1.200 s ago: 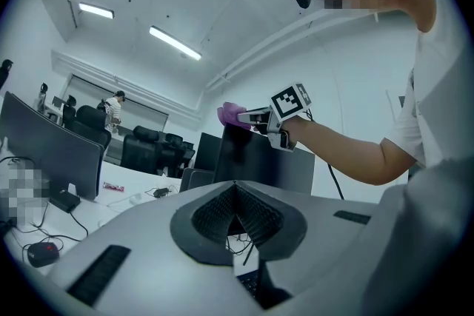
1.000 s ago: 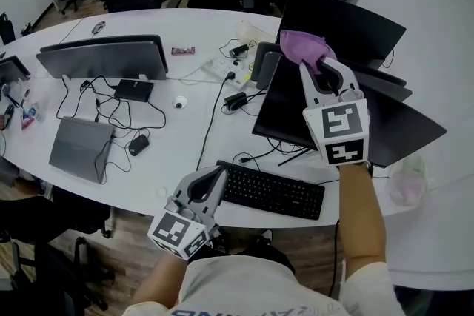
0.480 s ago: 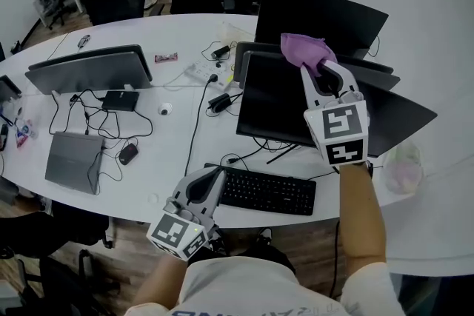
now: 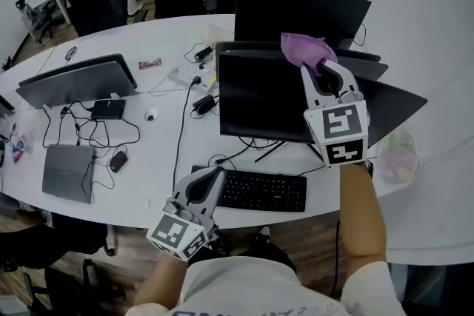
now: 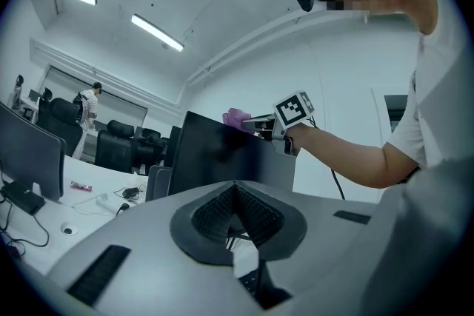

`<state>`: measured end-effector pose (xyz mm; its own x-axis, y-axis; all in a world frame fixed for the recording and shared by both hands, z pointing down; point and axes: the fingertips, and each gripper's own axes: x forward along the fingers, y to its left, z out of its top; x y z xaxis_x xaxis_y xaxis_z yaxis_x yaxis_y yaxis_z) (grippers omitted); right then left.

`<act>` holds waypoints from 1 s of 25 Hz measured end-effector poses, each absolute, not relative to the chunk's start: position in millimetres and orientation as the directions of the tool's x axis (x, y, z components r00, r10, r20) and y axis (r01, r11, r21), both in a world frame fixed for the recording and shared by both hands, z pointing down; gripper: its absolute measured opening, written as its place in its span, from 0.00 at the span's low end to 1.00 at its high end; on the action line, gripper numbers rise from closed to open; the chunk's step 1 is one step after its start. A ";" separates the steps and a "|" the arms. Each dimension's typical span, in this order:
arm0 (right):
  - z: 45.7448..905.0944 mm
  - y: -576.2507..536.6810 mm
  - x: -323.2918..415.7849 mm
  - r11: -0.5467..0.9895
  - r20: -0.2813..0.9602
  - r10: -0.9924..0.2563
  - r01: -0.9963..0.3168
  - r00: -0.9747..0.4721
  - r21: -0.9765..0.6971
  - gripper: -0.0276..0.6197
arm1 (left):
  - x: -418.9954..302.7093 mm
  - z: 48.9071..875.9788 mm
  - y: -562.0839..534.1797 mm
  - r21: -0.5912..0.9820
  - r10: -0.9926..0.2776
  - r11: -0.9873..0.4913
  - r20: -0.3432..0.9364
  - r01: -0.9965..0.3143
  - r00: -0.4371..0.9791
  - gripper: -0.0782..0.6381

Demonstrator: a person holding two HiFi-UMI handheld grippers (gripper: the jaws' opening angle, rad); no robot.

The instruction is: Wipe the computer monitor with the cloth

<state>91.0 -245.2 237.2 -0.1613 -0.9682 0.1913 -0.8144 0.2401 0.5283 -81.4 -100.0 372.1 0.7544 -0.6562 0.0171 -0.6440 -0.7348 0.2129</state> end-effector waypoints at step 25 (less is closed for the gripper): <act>236.5 -222.5 184.4 0.152 0.170 -0.983 -0.833 -0.070 0.533 0.15 | -0.3 366.7 -98.8 0.200 -0.567 -0.804 0.019 -0.559 0.823 0.12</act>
<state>184.4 -222.5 236.5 -0.0702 -0.9829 0.1703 -0.8327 0.1517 0.5325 -0.3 -98.8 366.7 0.8232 -0.5675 0.0191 -0.5592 -0.8044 0.2005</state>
